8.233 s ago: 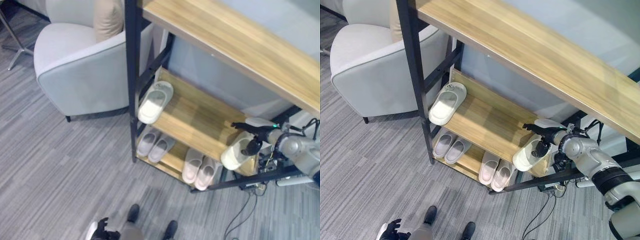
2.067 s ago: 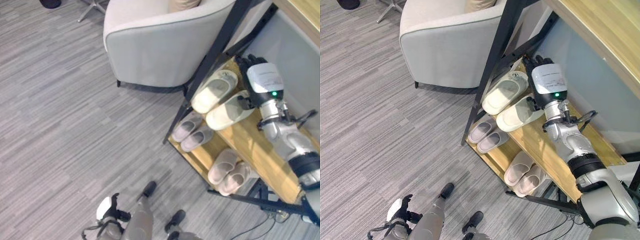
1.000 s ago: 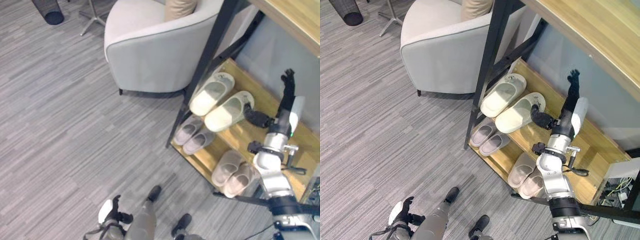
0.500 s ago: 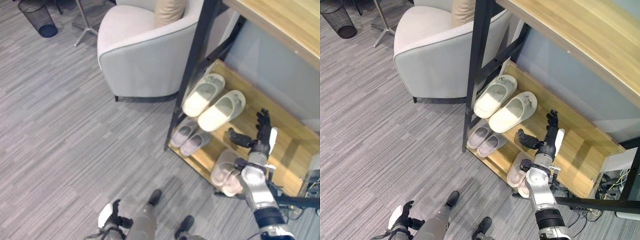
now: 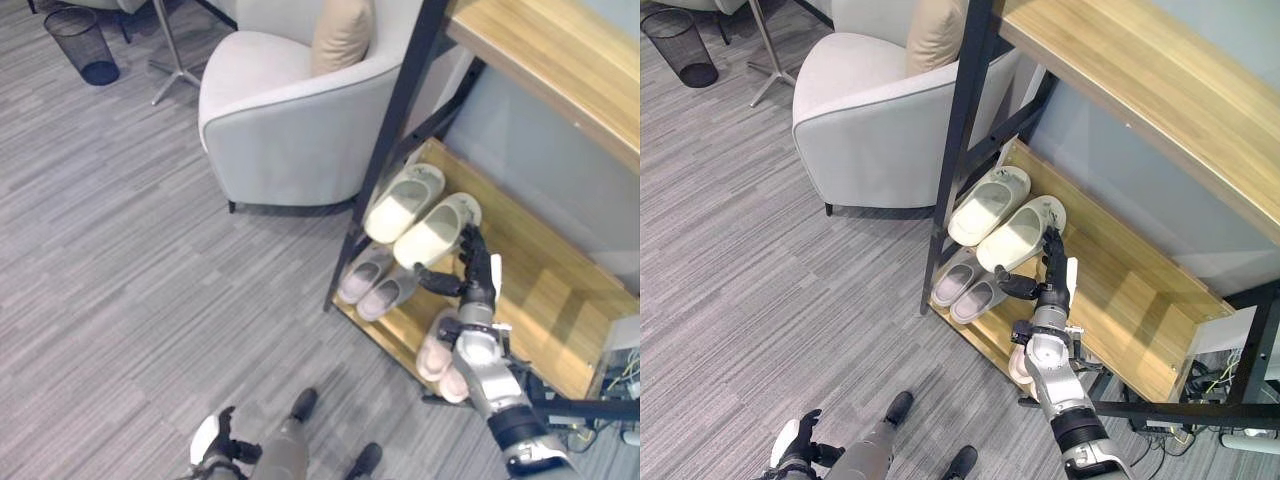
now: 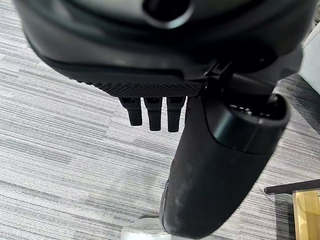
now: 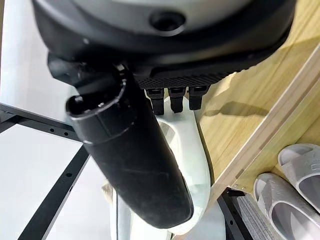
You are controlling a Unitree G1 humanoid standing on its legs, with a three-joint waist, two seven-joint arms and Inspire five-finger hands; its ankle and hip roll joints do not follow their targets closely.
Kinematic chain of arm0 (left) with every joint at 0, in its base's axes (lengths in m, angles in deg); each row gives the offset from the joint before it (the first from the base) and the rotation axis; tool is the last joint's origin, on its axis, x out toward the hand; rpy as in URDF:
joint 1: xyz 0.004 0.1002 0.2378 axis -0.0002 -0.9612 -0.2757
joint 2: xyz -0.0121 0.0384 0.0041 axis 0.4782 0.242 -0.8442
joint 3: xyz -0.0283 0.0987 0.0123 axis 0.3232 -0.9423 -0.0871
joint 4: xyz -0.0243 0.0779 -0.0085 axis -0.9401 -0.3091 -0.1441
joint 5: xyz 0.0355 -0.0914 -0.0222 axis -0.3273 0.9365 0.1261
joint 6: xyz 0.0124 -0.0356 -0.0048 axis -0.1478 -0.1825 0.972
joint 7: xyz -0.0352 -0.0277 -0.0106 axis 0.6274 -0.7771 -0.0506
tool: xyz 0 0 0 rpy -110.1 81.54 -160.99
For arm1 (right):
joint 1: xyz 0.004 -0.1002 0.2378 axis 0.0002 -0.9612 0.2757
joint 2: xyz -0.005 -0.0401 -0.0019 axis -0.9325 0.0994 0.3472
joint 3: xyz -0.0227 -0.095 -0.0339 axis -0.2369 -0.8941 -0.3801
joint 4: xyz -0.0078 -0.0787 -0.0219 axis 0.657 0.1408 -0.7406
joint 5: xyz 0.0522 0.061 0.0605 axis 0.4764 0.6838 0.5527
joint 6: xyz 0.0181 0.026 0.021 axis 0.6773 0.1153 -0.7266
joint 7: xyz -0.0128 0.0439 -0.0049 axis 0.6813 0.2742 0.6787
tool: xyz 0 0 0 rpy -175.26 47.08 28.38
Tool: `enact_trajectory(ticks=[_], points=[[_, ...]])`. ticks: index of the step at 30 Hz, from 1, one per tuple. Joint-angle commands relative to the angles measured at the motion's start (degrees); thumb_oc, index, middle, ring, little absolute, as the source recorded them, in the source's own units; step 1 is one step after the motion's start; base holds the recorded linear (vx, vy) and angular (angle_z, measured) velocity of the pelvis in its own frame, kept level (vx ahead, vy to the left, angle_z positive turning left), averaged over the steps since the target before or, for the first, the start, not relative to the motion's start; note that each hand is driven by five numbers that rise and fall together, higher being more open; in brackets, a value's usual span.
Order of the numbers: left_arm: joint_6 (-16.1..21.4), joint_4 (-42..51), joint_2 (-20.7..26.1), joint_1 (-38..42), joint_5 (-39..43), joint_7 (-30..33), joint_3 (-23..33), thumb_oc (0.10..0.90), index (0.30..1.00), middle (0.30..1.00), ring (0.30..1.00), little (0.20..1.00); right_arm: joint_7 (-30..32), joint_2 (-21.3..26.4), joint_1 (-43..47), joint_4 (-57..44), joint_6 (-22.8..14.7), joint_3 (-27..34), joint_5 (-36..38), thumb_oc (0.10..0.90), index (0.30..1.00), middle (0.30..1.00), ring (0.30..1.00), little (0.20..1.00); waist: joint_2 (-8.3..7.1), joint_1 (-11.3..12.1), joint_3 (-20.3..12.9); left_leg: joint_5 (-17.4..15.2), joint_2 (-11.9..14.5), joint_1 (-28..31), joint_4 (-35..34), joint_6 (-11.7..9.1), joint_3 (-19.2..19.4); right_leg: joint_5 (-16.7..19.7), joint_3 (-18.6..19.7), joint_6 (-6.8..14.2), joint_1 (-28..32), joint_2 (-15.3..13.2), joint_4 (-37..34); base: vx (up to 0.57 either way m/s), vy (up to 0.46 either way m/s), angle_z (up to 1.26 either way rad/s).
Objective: Arrange the slippers neatly on the shoe rack.
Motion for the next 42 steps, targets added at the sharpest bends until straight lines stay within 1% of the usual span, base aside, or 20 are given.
enact_trajectory(ticks=[1,4,9,15,20,22,23,24,27,29,31,32,33,34,35,36,37,39,40,42], points=[[1.6,-3.1,-1.8,-0.3,0.9,1.1,0.4,0.8,0.9,0.9,0.9,0.9,0.0,2.3,6.1,-0.7,-5.6,0.5,0.8,0.8,0.9,0.9,0.9,0.9,1.06,0.7,-1.0,-8.8,0.3,6.9,-2.7,2.3,4.1,0.0,3.6,1.8,-2.4,-1.6,3.0,0.0,0.0,0.0],[1.7,-3.3,-1.9,-0.7,1.0,1.0,0.5,0.8,0.9,0.9,0.9,0.9,-0.1,2.9,7.9,0.6,-5.5,0.4,0.9,0.8,0.9,0.9,0.9,0.9,1.05,1.1,-1.0,-8.8,0.2,6.9,-2.7,2.3,4.0,0.0,3.3,1.8,-2.3,-1.7,3.0,0.0,0.0,0.0],[1.9,-3.7,-1.9,-1.3,1.1,0.8,0.6,0.8,0.9,0.9,0.9,0.9,-2.7,4.7,8.7,0.4,-6.2,0.1,2.9,0.8,0.9,0.9,0.9,0.9,0.97,1.3,-1.2,-8.8,0.2,7.1,-2.7,2.2,3.9,0.0,3.2,1.9,-2.1,-1.8,3.2,0.0,0.0,0.0],[1.9,-4.0,-2.2,-1.5,1.4,0.5,0.8,0.8,0.9,0.9,0.9,0.9,-2.2,5.1,8.2,0.8,-6.4,1.2,3.0,0.8,0.9,0.9,0.9,0.9,1.0,1.0,-1.7,-8.8,0.1,7.4,-2.7,2.3,4.1,0.1,3.2,2.0,-1.9,-2.0,3.2,0.0,0.0,0.0],[1.6,-4.2,-2.4,-1.2,1.5,0.5,2.4,0.8,0.9,0.9,0.9,0.9,0.1,5.2,4.1,-2.3,-6.1,3.8,-0.9,0.8,0.9,0.9,0.9,0.9,1.24,0.1,-2.3,-9.2,0.2,8.2,-2.7,2.3,4.5,-0.1,3.3,2.0,-1.1,-1.9,3.3,0.0,0.0,0.0],[1.3,-4.2,-2.4,-1.3,1.2,0.8,2.7,0.8,0.9,0.9,0.9,0.9,0.1,4.2,0.5,-6.8,-8.0,6.7,0.7,0.8,0.9,0.9,0.9,0.9,1.44,-0.5,-2.7,-9.5,0.3,8.7,-2.7,2.3,4.7,-0.3,3.3,2.0,-0.7,-1.9,3.4,0.02,-0.01,0.01],[1.2,-4.6,-2.8,-1.7,1.3,0.2,3.5,0.8,0.9,0.9,0.9,0.9,-1.3,3.6,-3.4,-13.3,-9.8,9.1,1.7,0.8,0.9,0.9,0.9,0.9,1.69,-1.2,-3.1,-10.0,0.7,9.6,-2.7,2.2,5.1,-0.7,3.6,2.0,-0.1,-1.7,3.5,0.0,0.0,0.0],[1.2,-4.6,-2.8,-1.8,1.3,0.2,3.4,0.8,0.9,0.9,0.9,0.9,-1.3,3.6,-3.5,-13.5,-9.7,9.2,1.7,0.8,0.9,0.9,0.9,0.9,1.65,-1.3,-3.2,-9.8,0.5,9.4,-2.7,2.3,5.0,-0.5,3.5,2.0,-0.2,-1.8,3.4,0.0,0.0,0.0],[1.6,-4.9,-3.8,-2.9,1.8,-2.7,4.3,0.8,0.9,0.9,0.9,0.9,-4.3,3.3,-10.6,-23.5,-11.3,11.8,0.4,0.8,0.9,0.9,0.9,0.9,2.4,-3.2,-4.3,-10.2,1.0,10.7,-2.7,2.2,6.1,-0.7,3.9,2.0,0.7,-1.6,3.4,0.0,-0.003,-0.02],[1.8,-4.8,-4.0,-3.2,2.0,-3.3,4.3,0.8,0.9,0.9,0.9,0.9,-4.9,2.8,-12.1,-24.9,-11.4,11.9,0.6,0.8,0.9,0.9,0.9,0.9,2.63,-3.5,-4.7,-10.2,1.2,11.0,-2.7,2.2,6.4,-0.8,4.2,1.9,1.0,-1.4,3.3,-0.02,-0.005,-0.17],[1.9,-5.2,-4.4,-3.6,2.8,-4.9,4.8,0.8,0.9,0.9,0.9,0.9,-7.6,1.9,-15.4,-26.8,-11.4,10.8,3.1,0.8,0.9,0.9,0.9,0.9,3.25,-4.8,-5.5,-10.2,1.5,11.9,-2.7,2.0,7.6,-0.6,5.0,1.8,1.5,-1.1,2.9,-0.04,-0.004,-0.31],[1.9,-5.2,-4.4,-3.7,2.8,-4.9,4.8,0.8,0.9,0.9,0.9,0.9,-7.7,1.9,-15.5,-26.9,-11.4,10.8,3.2,0.8,0.9,0.9,0.9,0.9,3.25,-4.7,-5.5,-10.3,1.5,12.0,-2.7,2.0,7.6,-0.6,5.1,1.8,1.5,-1.1,2.9,-0.06,-0.017,-0.24],[2.0,-5.6,-4.6,-3.3,3.9,-6.2,5.3,0.8,0.9,0.9,0.9,0.9,-11.2,1.3,-18.2,-27.2,-11.3,9.1,6.5,0.8,0.9,0.9,0.9,0.9,3.59,-5.7,-5.8,-10.2,1.7,12.3,-2.7,1.8,8.4,-0.4,5.6,1.7,1.8,-0.9,2.6,-0.06,-0.02,-0.18],[1.7,-5.8,-4.6,-3.5,4.4,-7.4,6.1,0.8,0.9,0.9,0.9,0.9,-14.4,1.8,-21.0,-27.7,-10.1,7.9,7.4,0.8,0.9,0.9,0.9,0.9,3.84,-6.3,-6.3,-10.3,1.8,12.8,-2.7,1.7,9.1,-0.5,6.1,1.6,2.0,-0.7,2.4,-0.06,-0.021,-0.17],[1.7,-5.8,-4.7,-3.7,4.4,-7.4,6.1,0.8,0.9,0.9,0.9,0.9,-14.5,1.8,-21.2,-27.9,-10.0,7.9,7.5,0.8,0.9,0.9,0.9,0.9,3.87,-6.2,-6.4,-10.3,1.9,12.9,-2.7,1.7,9.2,-0.4,6.2,1.6,2.1,-0.6,2.3,-0.03,-0.007,-0.23],[2.1,-5.7,-4.5,-3.8,5.3,-8.5,7.0,0.8,0.9,0.9,0.9,0.9,-18.4,2.2,-25.9,-30.7,-9.9,7.4,10.4,0.8,0.9,0.9,0.9,0.9,4.4,-7.5,-7.0,-10.5,2.0,13.5,-2.7,1.5,9.9,-0.5,6.8,1.5,2.4,-0.5,2.1,-0.01,-0.008,-0.25],[2.1,-5.6,-4.5,-3.9,5.3,-8.5,7.0,0.8,0.9,0.9,0.9,0.9,-18.5,2.2,-26.1,-30.8,-9.9,7.4,10.5,0.8,0.9,0.9,0.9,0.9,4.41,-7.4,-7.1,-10.5,2.1,13.6,-2.7,1.5,10.0,-0.4,6.8,1.5,2.5,-0.5,2.1,-0.03,-0.027,-0.21],[2.5,-5.4,-4.4,-4.4,6.3,-10.1,7.5,0.8,0.9,0.9,0.9,0.9,-22.9,2.9,-30.4,-32.7,-9.5,6.8,13.2,0.8,0.9,0.9,0.9,0.9,5.34,-9.1,-7.8,-10.7,2.5,14.6,-2.7,1.3,11.3,-0.6,8.0,1.4,2.9,-0.2,2.0,-0.05,-0.034,-0.27],[2.6,-5.3,-4.4,-4.4,6.3,-10.1,7.5,0.8,0.9,0.9,0.9,0.9,-23.0,2.9,-30.4,-32.7,-9.5,6.8,13.2,0.8,0.9,0.9,0.9,0.9,5.36,-9.1,-7.8,-10.7,2.5,14.6,-2.7,1.3,11.3,-0.6,8.0,1.4,2.9,-0.2,2.0,-0.04,-0.016,-0.29],[2.8,-5.6,-4.4,-4.6,6.7,-11.3,8.1,0.8,0.9,0.9,0.9,0.9,-24.7,3.9,-32.1,-33.6,-9.1,6.7,13.0,0.8,0.9,0.9,0.9,0.9,6.09,-10.1,-8.1,-10.8,2.7,15.5,-2.7,1.1,12.5,-0.7,9.2,1.3,3.2,0.1,2.0,-0.04,-0.025,-0.29]])
